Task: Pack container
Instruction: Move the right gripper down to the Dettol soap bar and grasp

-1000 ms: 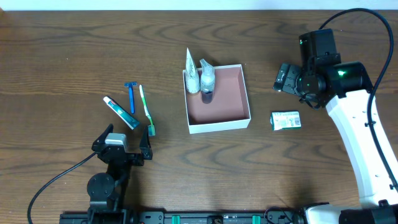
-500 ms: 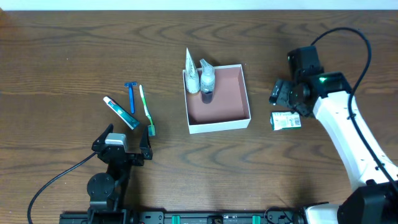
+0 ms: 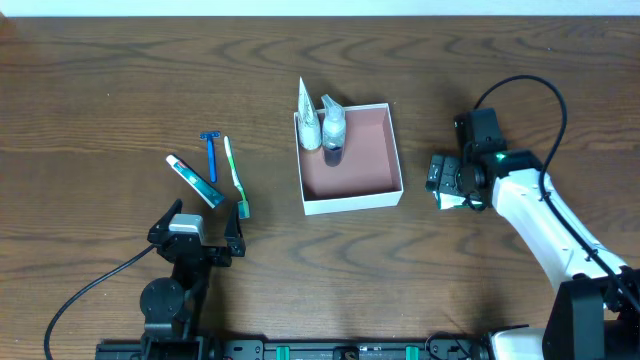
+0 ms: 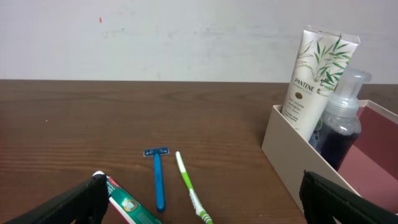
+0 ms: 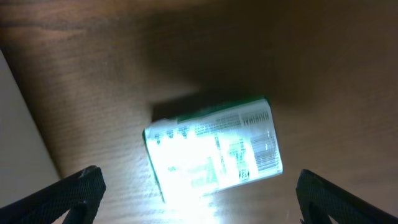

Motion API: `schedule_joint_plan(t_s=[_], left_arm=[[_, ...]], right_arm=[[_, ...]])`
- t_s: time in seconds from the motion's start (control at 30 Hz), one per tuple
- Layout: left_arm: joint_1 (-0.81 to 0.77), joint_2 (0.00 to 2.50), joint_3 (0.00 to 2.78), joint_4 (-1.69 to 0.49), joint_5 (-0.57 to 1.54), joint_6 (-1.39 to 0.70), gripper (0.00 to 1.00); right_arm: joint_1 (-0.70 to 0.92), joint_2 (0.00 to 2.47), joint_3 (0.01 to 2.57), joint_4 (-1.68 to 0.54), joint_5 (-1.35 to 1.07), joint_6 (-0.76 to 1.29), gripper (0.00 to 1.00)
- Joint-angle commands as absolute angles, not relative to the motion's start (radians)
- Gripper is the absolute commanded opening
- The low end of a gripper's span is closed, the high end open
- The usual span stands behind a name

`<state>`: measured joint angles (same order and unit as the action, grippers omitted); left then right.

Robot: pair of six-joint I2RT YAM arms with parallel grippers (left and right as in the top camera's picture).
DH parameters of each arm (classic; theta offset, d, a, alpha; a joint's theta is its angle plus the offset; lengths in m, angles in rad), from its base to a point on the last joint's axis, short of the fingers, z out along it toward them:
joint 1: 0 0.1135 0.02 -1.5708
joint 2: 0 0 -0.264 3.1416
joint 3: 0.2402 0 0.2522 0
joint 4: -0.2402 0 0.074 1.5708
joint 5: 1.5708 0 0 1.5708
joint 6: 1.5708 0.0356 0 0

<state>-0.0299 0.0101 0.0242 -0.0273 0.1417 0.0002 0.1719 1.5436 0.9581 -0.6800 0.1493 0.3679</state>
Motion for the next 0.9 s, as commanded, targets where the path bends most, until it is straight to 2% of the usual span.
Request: schedule_joint_plan(t_s=[0.0, 0.27, 0.67, 0.87], left_arm=[[-0.034, 0.004, 0.004, -0.056, 0.141, 0.0, 0.98], [-0.034, 0.004, 0.004, -0.056, 0.141, 0.0, 0.98], [-0.034, 0.004, 0.004, -0.056, 0.141, 0.0, 0.98], [-0.034, 0.004, 0.004, -0.056, 0.141, 0.0, 0.98]], right_arm=[[0.147, 1.544, 0.906, -0.629, 0.142, 0.205, 0.99], [0.08, 1.544, 0.806, -0.495, 0.043, 0.081, 0.99], [0.046, 1.545, 0.788, -0.403, -0.113, 0.039, 0.99], [0.045, 1.545, 0.787, -0.408, -0.117, 0.035, 0.99]])
